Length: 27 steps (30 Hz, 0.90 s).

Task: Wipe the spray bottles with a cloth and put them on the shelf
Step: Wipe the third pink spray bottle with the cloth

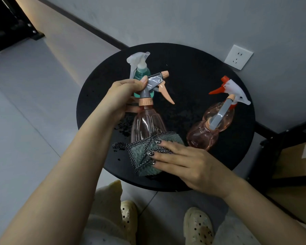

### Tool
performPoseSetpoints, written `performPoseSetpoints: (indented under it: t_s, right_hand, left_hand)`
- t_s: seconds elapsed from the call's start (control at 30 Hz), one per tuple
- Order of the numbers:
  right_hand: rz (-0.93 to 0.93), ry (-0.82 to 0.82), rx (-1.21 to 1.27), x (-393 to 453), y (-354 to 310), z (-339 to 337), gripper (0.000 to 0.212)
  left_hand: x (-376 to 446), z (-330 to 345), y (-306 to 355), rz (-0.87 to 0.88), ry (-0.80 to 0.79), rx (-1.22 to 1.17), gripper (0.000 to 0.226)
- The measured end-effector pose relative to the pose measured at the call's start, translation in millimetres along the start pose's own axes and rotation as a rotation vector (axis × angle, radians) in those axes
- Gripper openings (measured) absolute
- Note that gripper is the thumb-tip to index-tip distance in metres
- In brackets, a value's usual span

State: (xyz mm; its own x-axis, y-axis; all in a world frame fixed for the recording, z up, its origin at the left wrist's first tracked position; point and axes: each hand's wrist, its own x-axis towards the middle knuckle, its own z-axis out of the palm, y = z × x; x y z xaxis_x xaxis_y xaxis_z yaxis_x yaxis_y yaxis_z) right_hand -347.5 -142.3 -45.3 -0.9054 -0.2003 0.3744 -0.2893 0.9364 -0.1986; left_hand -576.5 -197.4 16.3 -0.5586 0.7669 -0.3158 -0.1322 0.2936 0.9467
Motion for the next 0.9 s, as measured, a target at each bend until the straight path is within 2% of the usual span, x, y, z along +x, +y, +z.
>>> performPoseSetpoints:
  t_s: [0.13, 0.23, 0.33, 0.4, 0.47, 0.67, 0.8, 0.9]
  right_hand:
    - [0.038, 0.063, 0.02, 4, 3, 1, 0.045]
    - [0.166, 0.158, 0.148, 15, 7, 3, 0.05]
    - [0.346, 0.234, 0.292, 27, 12, -1, 0.045]
    - [0.452, 0.241, 0.402, 32, 13, -5, 0.049]
    - [0.479, 0.233, 0.464, 33, 11, -6, 0.051]
    - [0.299, 0.232, 0.35, 16, 5, 1, 0.045]
    - [0.135, 0.136, 0.192, 1, 1, 2, 0.049]
    - [0.099, 0.11, 0.131, 3, 4, -1, 0.044]
  left_hand:
    - [1, 4, 1, 0.004, -0.005, 0.0, 0.022]
    - [0, 8, 0, -0.004, -0.018, 0.014, 0.022]
    - [-1, 14, -3, -0.009, -0.039, -0.053, 0.024]
    - [-2, 15, -3, -0.005, -0.065, -0.098, 0.024]
    - [-2, 13, -3, -0.007, -0.052, -0.103, 0.023]
    - [0, 6, 0, -0.015, 0.03, -0.081, 0.024]
    - [-1, 1, 3, 0.008, 0.036, -0.034, 0.024]
    - [-1, 3, 1, 0.012, 0.032, -0.031, 0.024]
